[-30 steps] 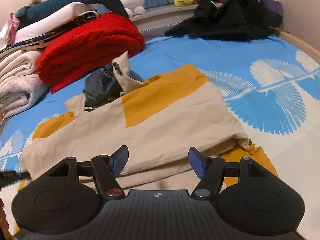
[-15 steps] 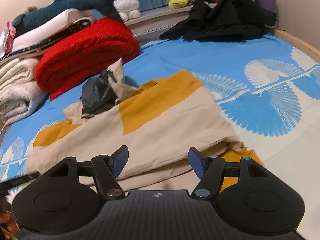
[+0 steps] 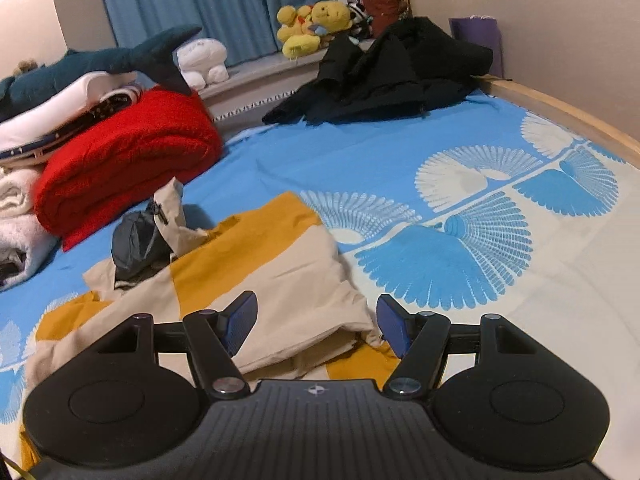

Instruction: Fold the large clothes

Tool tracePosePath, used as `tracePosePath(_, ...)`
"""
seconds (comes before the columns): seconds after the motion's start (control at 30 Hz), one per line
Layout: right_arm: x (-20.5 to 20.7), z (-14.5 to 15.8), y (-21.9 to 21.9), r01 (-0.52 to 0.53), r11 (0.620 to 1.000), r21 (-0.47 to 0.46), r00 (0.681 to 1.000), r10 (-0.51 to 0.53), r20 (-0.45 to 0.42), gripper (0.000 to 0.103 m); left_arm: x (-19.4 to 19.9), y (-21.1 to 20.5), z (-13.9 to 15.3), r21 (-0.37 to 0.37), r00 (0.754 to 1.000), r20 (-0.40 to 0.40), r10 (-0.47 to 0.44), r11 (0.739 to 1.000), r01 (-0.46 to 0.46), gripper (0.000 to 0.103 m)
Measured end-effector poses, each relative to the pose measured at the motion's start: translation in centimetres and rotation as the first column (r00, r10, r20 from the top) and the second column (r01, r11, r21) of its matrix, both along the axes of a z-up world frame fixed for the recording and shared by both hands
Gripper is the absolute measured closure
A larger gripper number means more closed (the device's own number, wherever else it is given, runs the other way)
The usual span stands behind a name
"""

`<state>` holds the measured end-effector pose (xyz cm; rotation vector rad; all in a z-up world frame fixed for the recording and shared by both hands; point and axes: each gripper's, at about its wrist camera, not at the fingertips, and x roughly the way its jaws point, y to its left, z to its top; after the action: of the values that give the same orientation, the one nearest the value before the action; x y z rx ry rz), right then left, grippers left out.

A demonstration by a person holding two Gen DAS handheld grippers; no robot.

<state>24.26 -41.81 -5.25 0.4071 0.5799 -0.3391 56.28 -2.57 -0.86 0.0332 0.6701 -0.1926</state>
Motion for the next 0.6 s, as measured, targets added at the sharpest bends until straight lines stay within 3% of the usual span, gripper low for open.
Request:
tracePosePath(0.17, 0.2, -0.1, -0.4, 0.013, 1.0, -0.024, 1.0, -0.013, 0.004, 0.037, 9.7, -2.9, -1.9, -0.023, 0.994, -0.042, -0.101, 0.995, 0.1, 0.077)
tracePosePath(0.37, 0.9, -0.6, 0.1, 0.023, 0.999, -0.024, 1.0, -0.023, -0.013, 0.039, 18.2, -5.2, -6.0, -0.012, 0.988, -0.117, -0.103, 0.995, 0.102, 0.077)
tracePosePath(0.5, 1.1, -0.6, 0.5, 0.019, 0.998, -0.062, 0.999, -0.02, -0.025, 0.039, 23.2, -4.5, -8.6, -0.073, 0.984, -0.175, -0.021, 0.997, 0.009, 0.077)
tracePosePath(0.6, 1.2, -0.7, 0.5, 0.034, 0.998, -0.053, 0.999, -0.036, -0.034, 0.039, 26.1, -4.3, -11.2, -0.107, 0.967, -0.256, -0.01, 0.994, -0.018, 0.074)
